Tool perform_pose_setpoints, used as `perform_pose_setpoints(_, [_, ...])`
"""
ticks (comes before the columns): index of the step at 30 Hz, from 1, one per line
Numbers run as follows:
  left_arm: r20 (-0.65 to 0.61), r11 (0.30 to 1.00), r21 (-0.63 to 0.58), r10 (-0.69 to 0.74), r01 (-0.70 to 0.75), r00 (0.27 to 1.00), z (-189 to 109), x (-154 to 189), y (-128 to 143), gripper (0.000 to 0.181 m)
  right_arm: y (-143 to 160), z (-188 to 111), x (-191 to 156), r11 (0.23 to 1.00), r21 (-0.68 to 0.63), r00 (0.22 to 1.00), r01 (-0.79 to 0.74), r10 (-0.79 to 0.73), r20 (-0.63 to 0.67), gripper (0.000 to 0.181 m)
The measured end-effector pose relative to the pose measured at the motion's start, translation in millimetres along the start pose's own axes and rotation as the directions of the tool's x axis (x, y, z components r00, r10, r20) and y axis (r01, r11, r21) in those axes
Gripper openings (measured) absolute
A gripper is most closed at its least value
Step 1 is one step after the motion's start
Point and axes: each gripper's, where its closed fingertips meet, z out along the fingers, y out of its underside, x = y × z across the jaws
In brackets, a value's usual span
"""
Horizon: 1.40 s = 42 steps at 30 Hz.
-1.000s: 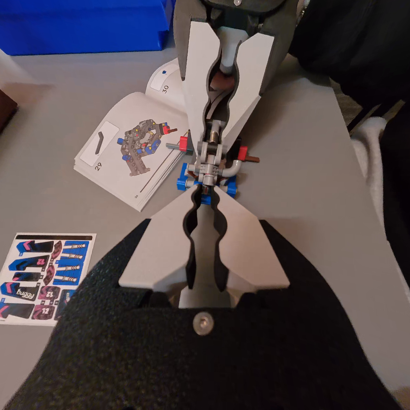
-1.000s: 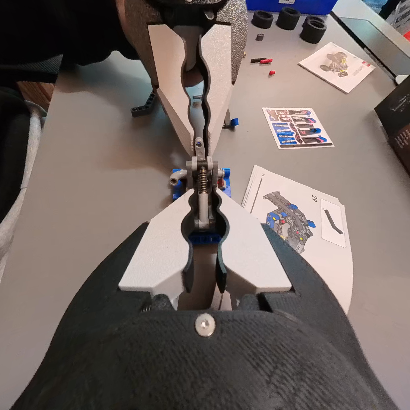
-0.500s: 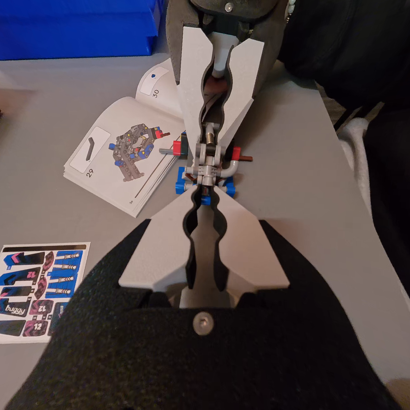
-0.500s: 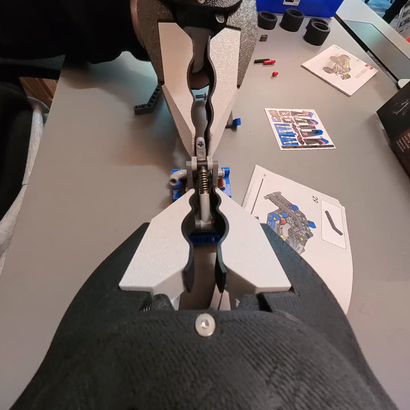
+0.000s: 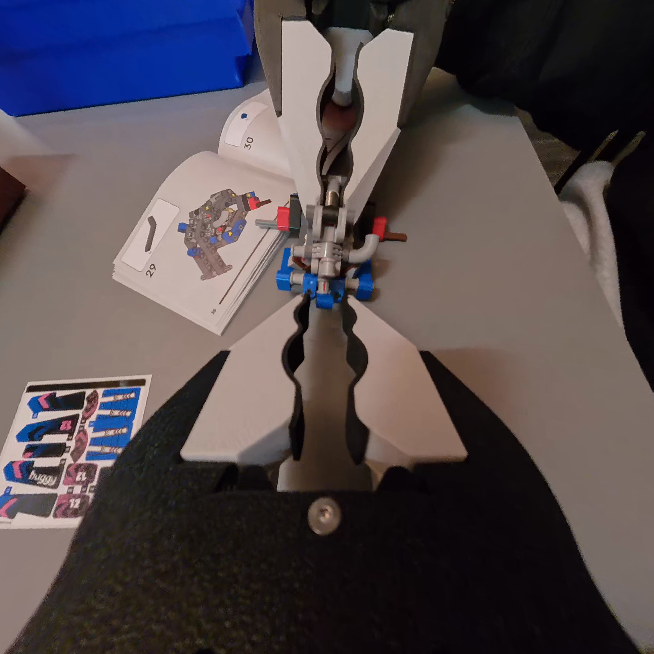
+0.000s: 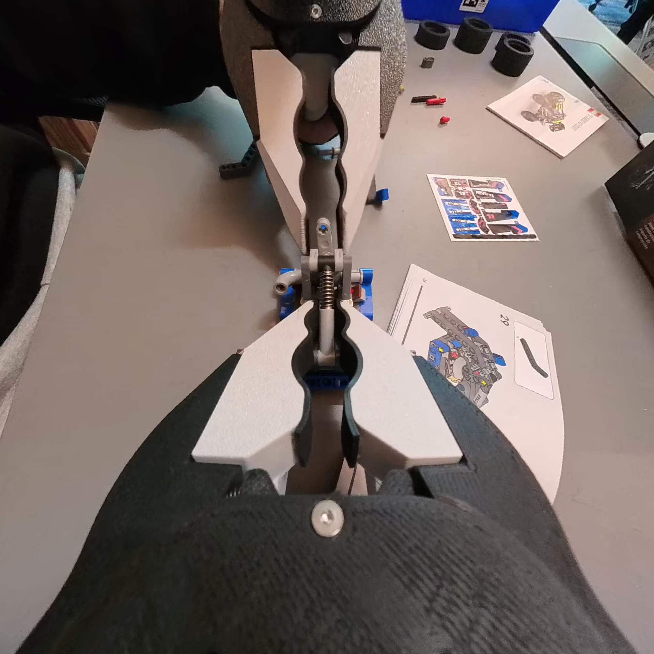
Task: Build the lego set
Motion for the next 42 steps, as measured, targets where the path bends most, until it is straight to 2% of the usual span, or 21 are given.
perform_pose_setpoints(5, [0.055,0.998,-0.052,0.034,-0.031,0.998,-4.7,-5.4,13.7,0.011,0.1,-0.3,-0.2,1.0,0.001,1.0,0.003,-0.003,0.003,0.006])
perform_pose_setpoints(8, [0.055,0.998,-0.046,0.052,-0.049,0.997,-2.0,-5.7,11.0,0.008,0.1,-0.3,-0.2,1.0,0.001,1.0,0.005,-0.005,0.003,0.006])
perform_pose_setpoints(10, [0.034,0.997,-0.034,0.067,-0.066,0.997,0.3,-2.1,7.4,0.0,0.2,-0.4,-0.2,1.0,0.001,1.0,-0.008,0.008,0.009,0.006])
perform_pose_setpoints(16, [0.027,0.997,-0.033,0.077,-0.076,0.997,1.5,-2.3,6.9,0.0,0.6,-0.9,-0.7,1.0,0.0,0.999,-0.025,0.025,0.021,0.006])
perform_pose_setpoints(29, [-0.031,0.999,-0.033,0.0,-0.001,1.0,2.6,0.8,5.0,0.0,1.5,-0.4,-1.5,1.0,-0.006,0.999,-0.027,0.027,0.025,0.007])
perform_pose_setpoints(42, [0.014,0.999,-0.032,0.026,-0.026,1.0,1.6,-6.4,7.8,0.0,0.4,0.8,1.9,1.0,-0.003,1.0,-0.031,0.031,0.007,0.006])
